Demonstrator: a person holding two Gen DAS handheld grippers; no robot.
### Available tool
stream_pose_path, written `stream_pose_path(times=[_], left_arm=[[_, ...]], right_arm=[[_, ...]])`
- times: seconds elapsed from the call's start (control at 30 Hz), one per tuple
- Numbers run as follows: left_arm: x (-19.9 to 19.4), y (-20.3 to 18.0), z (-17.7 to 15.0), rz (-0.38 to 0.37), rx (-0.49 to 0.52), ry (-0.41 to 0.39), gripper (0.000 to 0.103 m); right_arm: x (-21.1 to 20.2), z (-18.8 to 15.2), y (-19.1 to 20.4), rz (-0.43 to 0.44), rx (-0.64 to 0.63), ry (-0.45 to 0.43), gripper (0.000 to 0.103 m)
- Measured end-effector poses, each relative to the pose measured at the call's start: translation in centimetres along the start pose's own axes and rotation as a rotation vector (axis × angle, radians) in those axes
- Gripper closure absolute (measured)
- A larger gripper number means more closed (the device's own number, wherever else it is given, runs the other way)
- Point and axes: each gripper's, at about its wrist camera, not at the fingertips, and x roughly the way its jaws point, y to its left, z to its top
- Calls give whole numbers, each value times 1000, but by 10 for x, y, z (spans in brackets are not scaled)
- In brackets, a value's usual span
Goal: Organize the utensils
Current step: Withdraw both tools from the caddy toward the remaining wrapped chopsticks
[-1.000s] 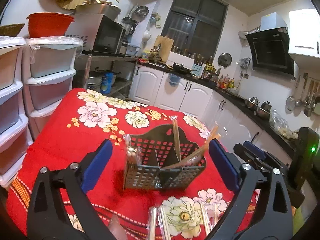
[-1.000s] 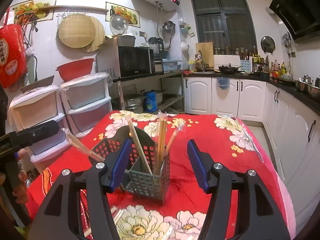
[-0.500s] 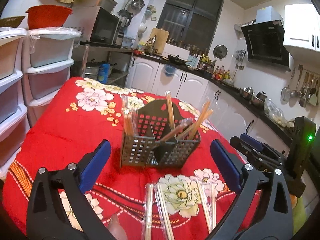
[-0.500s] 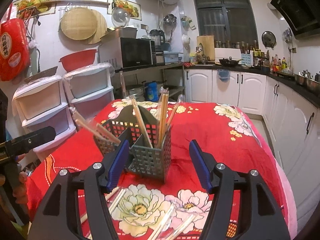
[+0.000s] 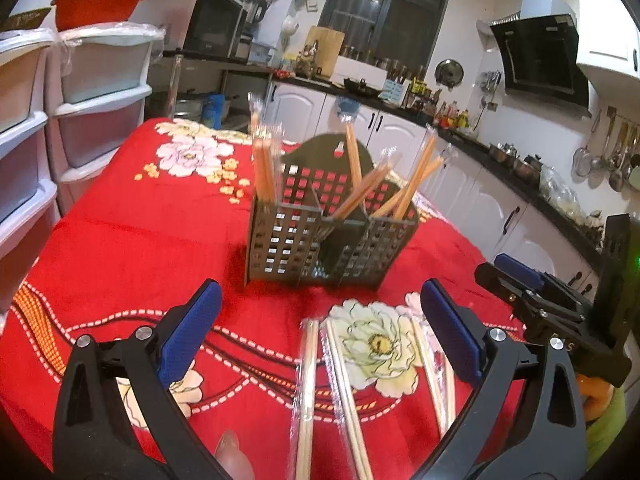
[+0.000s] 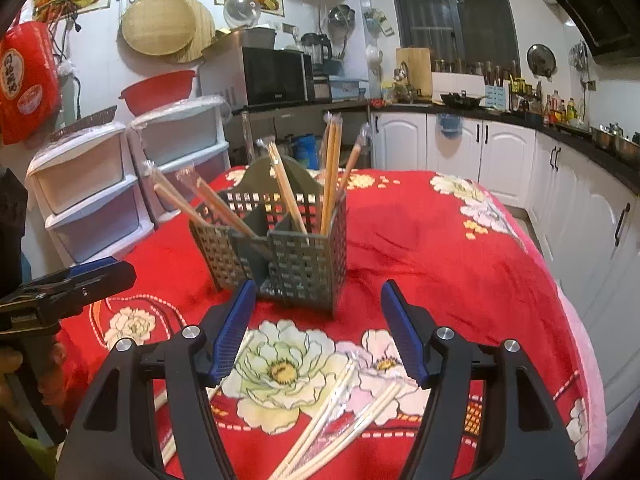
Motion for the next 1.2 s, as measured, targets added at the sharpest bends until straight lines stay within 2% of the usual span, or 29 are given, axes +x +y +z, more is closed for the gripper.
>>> stream_pose_path(times=[0.7,0.87,0.93,1.03,1.17,1.2], left_arm=[[38,17,-44,42,18,184,12],[49,18,-53,22,24,246,29],[53,19,-55,17,24,270,44],[61,20,-57,-3,16,313,60],[74,16,-57,-17,36,363,71],[77,17,-56,-18,36,373,73]], right_arm=[[18,-43,-12,-14,30,143,40],[22,-51,-19,-23,47,174,40],[24,-55,-24,-25,57,189,40],[25,-59,-28,-32,71,209,40],[30,-64,-39,-44,103,243,41],[32,-65,-42,-45,113,253,45]])
